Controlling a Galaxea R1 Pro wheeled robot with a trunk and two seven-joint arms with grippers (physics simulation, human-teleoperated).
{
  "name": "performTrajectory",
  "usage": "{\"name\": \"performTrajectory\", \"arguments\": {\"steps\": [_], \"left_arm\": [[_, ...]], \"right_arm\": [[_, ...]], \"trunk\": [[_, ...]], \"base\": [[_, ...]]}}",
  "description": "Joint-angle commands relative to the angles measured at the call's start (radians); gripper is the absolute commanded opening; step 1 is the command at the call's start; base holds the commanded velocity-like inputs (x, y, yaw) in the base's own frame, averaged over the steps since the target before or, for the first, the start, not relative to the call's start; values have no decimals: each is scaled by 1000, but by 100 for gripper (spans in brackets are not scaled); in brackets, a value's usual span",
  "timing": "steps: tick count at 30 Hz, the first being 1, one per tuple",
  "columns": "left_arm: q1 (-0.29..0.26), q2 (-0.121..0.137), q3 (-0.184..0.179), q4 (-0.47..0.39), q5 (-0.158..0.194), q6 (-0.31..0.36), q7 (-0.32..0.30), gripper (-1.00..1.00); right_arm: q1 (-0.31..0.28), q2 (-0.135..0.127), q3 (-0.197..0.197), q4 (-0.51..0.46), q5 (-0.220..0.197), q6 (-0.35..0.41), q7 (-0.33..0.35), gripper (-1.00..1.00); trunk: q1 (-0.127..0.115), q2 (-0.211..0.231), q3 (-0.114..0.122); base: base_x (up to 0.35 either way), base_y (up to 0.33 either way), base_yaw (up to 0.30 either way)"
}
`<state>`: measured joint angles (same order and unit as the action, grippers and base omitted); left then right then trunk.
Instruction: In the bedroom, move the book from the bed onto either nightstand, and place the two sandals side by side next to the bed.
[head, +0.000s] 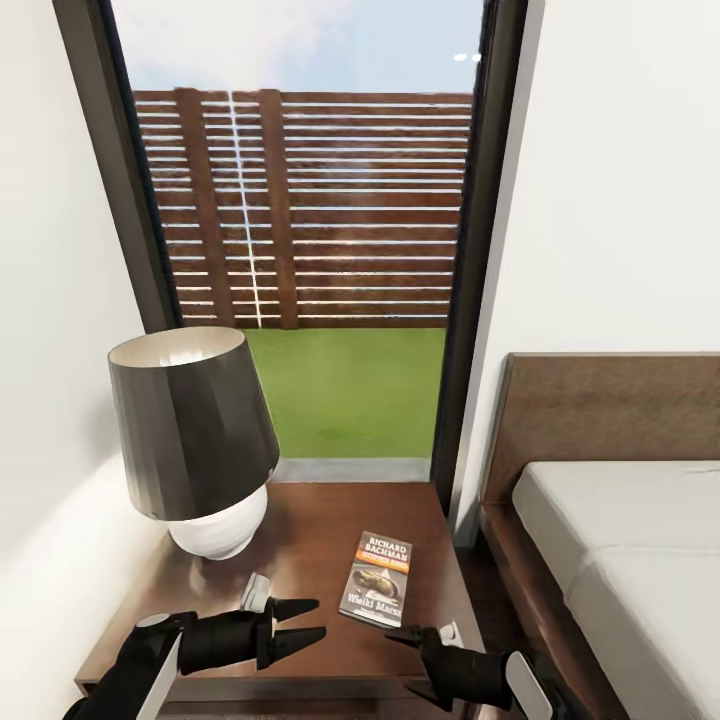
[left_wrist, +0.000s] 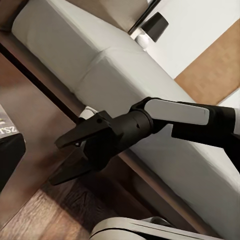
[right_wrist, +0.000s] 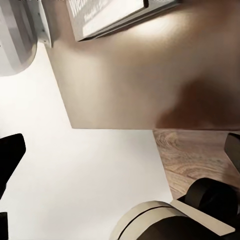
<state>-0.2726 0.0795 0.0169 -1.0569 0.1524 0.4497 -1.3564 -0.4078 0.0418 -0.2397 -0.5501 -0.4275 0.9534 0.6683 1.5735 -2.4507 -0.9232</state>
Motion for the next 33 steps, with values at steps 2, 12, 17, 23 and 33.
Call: {"name": "performTrajectory", "arguments": {"steps": [2, 12, 17, 23, 33], "left_arm": [[0, 0, 0, 0, 3, 11, -3, 100], [0, 0, -1, 0, 3, 11, -3, 100], [0, 0, -1, 0, 3, 11, 8, 100], [0, 0, -2, 0, 3, 11, 25, 100], [0, 0, -2, 0, 3, 11, 26, 100]], "right_arm": [[0, 1, -8, 0, 5, 5, 5, 100], [-1, 1, -9, -1, 4, 5, 6, 100], [0, 1, -9, -1, 3, 5, 6, 100], [-1, 1, -9, -1, 3, 5, 6, 100], [0, 1, -8, -2, 4, 5, 6, 100]], "trunk": [[0, 0, -1], [-12, 21, 8], [-31, 56, 24], [-54, 98, 43], [-92, 168, 74]], "base": [[-3, 0, 0], [0, 0, 0], [0, 0, 0], [0, 0, 0], [0, 0, 0]]}}
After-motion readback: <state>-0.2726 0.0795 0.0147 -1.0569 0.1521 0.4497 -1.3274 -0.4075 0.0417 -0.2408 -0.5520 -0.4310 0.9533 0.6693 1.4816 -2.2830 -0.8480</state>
